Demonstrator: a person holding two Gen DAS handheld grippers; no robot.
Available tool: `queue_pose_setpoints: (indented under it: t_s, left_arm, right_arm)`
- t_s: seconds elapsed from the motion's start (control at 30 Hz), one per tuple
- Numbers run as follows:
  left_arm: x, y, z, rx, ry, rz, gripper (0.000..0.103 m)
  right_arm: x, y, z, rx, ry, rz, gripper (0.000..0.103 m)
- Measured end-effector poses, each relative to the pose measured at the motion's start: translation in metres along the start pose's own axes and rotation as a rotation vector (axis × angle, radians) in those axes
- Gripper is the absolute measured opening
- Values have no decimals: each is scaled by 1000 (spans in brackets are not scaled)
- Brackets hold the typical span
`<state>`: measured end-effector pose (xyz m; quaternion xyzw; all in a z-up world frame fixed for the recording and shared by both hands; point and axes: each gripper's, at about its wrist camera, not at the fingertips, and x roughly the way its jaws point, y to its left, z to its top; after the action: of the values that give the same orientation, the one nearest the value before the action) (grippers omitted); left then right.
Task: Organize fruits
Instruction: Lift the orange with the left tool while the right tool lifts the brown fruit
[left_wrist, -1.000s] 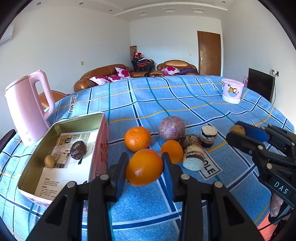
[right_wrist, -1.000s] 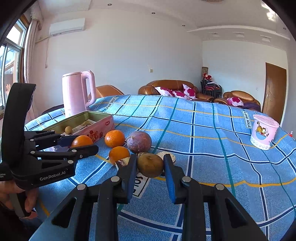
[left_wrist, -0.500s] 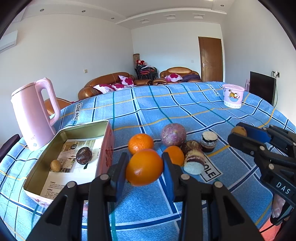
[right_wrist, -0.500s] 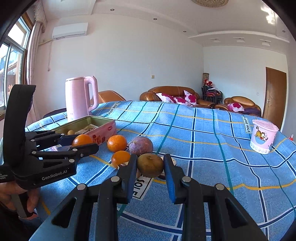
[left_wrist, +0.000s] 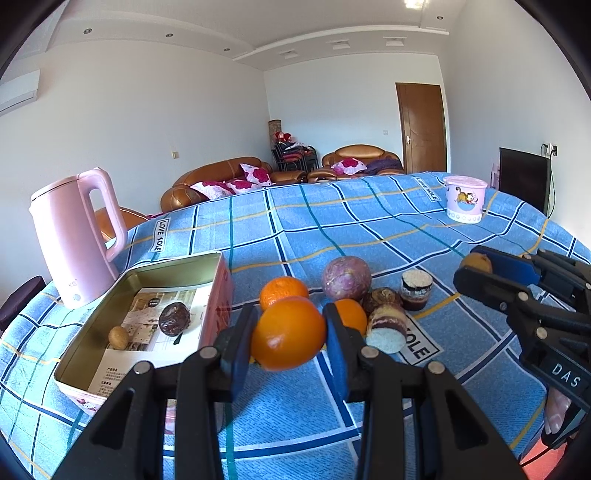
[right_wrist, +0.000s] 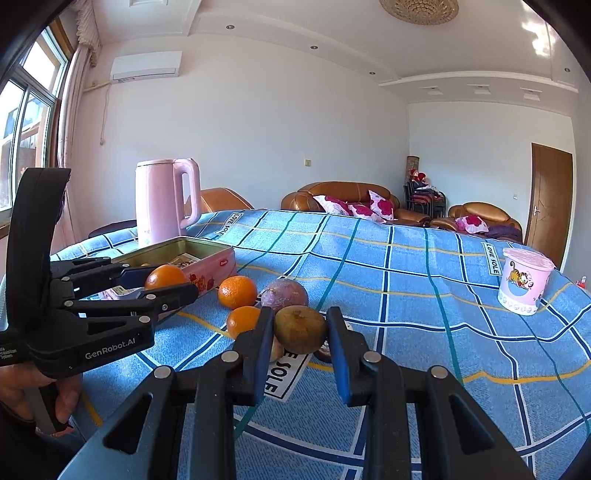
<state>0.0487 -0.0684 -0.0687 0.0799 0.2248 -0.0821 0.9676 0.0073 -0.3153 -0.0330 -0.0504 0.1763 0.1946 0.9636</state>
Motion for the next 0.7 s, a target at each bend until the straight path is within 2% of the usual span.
queue_pose_setpoints:
  t_s: [0.7]
  left_arm:
    - [-9, -1, -2, 12, -62, 15, 38]
  right_arm:
    - [-9, 2, -2, -15, -53, 5, 31]
